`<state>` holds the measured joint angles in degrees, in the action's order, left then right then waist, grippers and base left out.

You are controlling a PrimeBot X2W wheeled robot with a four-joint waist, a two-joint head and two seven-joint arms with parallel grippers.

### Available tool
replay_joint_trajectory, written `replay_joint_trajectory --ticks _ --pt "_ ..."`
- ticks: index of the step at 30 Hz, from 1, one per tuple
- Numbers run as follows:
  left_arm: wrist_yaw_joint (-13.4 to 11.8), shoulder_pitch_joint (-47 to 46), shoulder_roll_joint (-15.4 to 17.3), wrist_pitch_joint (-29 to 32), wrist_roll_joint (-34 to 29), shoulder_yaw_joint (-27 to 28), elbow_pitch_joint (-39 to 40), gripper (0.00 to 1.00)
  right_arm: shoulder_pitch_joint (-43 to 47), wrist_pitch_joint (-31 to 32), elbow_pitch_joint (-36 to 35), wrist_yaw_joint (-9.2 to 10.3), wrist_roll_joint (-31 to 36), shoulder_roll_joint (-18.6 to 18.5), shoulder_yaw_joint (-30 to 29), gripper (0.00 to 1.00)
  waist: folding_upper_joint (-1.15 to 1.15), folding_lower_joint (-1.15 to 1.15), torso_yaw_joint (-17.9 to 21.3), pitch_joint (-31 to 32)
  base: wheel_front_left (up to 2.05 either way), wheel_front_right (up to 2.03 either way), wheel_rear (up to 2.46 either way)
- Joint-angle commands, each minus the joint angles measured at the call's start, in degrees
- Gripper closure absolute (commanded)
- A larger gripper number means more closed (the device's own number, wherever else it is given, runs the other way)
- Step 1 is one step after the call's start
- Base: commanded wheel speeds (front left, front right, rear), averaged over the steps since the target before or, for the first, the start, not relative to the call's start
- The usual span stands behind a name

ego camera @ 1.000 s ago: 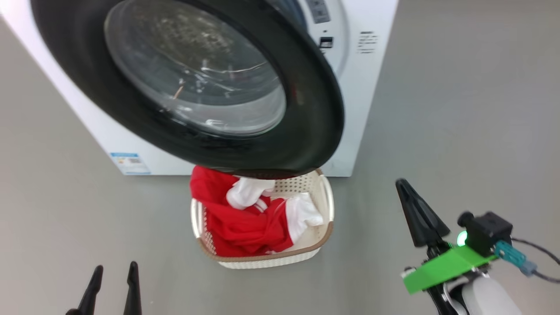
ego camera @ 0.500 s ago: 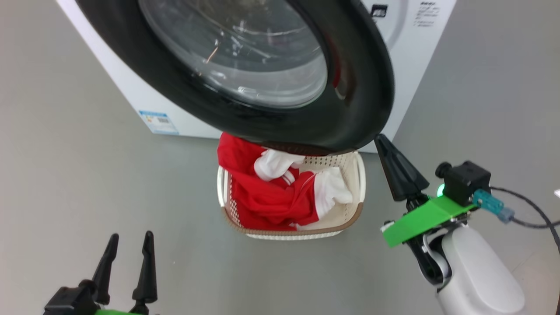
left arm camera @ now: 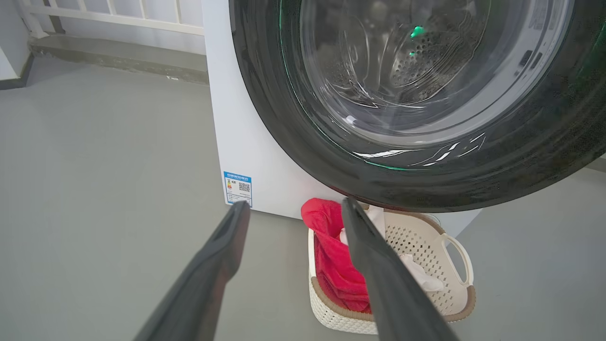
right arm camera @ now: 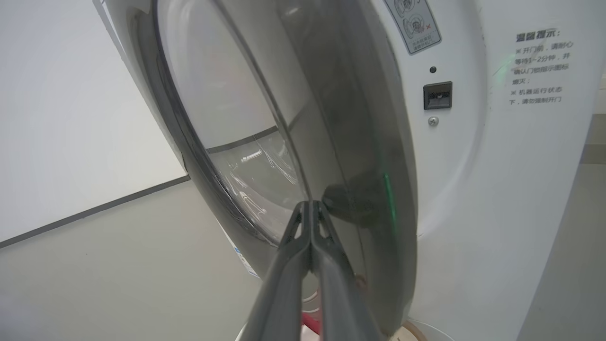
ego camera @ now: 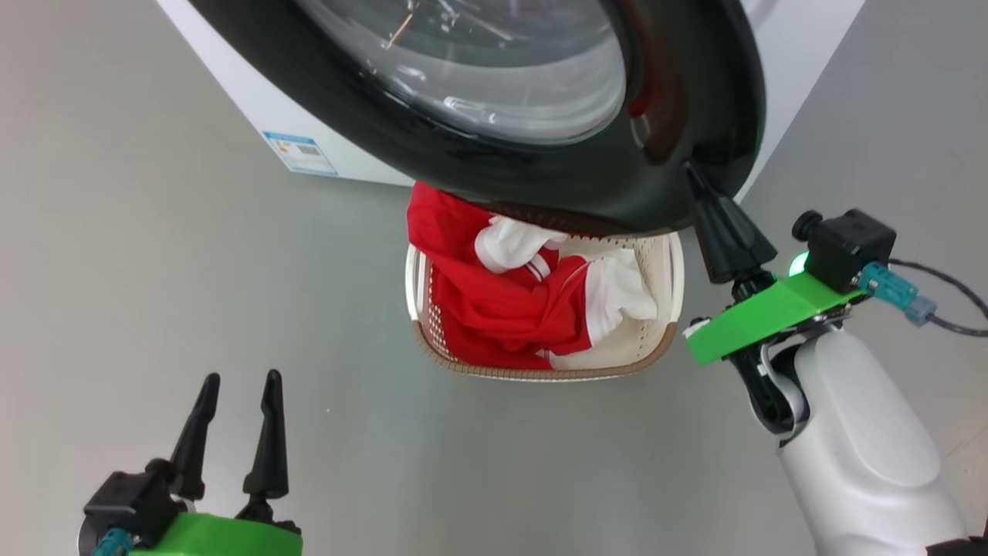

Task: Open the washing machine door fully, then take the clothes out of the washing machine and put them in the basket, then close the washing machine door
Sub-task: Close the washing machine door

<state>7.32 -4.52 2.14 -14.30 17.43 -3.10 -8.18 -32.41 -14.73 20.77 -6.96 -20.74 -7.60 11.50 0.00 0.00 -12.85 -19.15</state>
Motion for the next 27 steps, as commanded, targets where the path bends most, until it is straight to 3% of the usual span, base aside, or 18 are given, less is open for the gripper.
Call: replay_joint_trajectory --ticks 1,27 --pt "0.17 -1.39 0.78 -0.70 0.49 1.77 1.54 0.00 -1.15 -0.27 -1.31 -0.53 0.58 0.79 0.58 1.00 0.00 0.00 -0.42 -0.98 0.00 0.00 0.00" --pt "0.17 -7.57 0.75 -0.70 3.30 -1.68 4.03 0.00 -18.78 -0.27 -0.78 -0.53 3.98 -0.87 -9.60 1.00 0.00 0.00 -4.23 -11.42 0.00 0.00 0.00"
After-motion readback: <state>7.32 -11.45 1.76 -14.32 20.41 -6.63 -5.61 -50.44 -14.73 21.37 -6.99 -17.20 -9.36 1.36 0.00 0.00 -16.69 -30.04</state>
